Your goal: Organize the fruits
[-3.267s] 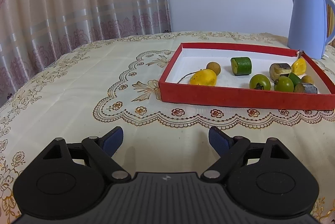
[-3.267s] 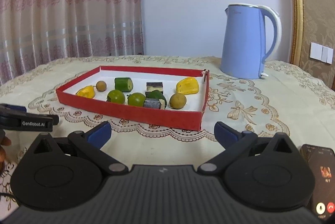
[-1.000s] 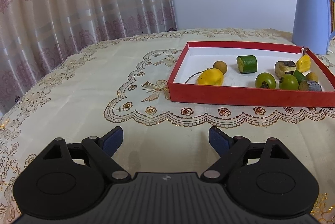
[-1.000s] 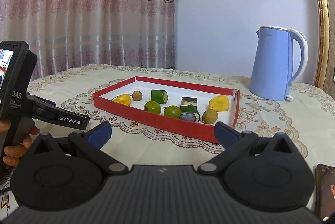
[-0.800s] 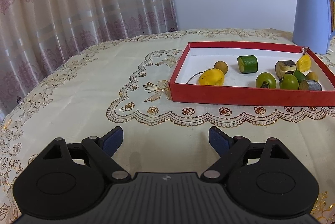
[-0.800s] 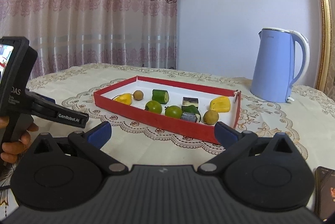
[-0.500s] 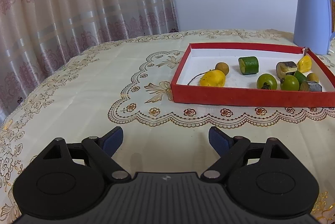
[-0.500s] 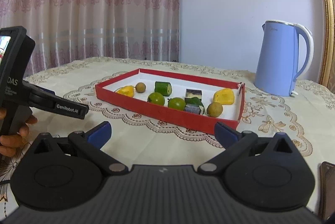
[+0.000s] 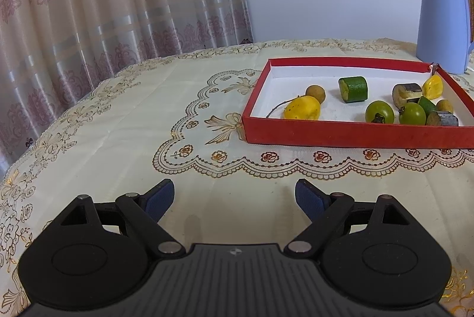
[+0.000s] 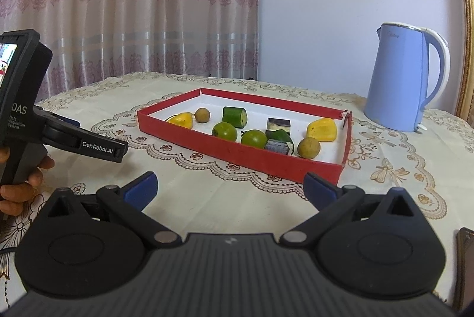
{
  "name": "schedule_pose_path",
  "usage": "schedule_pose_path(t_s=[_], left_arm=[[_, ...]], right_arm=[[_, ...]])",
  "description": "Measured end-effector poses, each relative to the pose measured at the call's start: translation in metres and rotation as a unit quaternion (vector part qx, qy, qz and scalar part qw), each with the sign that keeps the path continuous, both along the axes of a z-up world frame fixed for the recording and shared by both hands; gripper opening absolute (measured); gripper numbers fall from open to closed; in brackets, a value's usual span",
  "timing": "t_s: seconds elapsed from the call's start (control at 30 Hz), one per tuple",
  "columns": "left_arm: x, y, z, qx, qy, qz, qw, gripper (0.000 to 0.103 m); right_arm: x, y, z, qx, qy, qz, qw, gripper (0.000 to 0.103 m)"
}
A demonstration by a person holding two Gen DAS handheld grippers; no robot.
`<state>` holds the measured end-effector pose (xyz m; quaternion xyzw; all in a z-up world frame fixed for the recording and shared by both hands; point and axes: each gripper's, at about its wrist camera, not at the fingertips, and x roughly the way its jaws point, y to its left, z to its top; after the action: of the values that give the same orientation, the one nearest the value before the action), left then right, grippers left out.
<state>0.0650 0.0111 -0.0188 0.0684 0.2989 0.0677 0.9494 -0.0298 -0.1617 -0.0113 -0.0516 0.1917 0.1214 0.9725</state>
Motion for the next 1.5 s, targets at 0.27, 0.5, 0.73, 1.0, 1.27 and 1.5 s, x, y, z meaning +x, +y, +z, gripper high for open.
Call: schedule_pose_path(t_s=[0.27,0.5,0.73,1.0,1.27,1.5], left_arm=[[0.002,0.001,0.000,-0.002,0.002,-0.001,1.0000,0.089],[0.004,-0.001,-0.002,0.001,0.004,-0.001,1.0000,0.089],[0.006,-0.001,-0.002,0.005,0.006,0.000,1.0000,0.089],[0.009,-0.001,-0.001,0.004,0.008,0.000,1.0000,0.089],[0.009,-0.001,-0.001,0.000,0.009,-0.005,0.9999,0.089],[0.007,0.001,0.004,-0.024,0.007,-0.025,0.9994,0.089]], right_arm=[[0.004,0.003,-0.001,-0.009,0.012,0.017,1.000,0.103],[0.009,0.003,-0.002,-0.010,0.030,0.015,0.999,0.103],[0.016,0.005,-0.006,-0.019,0.053,0.008,0.998,0.103],[0.028,0.009,-0.013,-0.040,0.093,-0.006,0.995,0.103],[0.031,0.004,-0.015,-0.041,0.096,-0.042,0.994,0.103],[0.040,-0.008,-0.018,-0.042,0.118,-0.109,0.986,0.103]])
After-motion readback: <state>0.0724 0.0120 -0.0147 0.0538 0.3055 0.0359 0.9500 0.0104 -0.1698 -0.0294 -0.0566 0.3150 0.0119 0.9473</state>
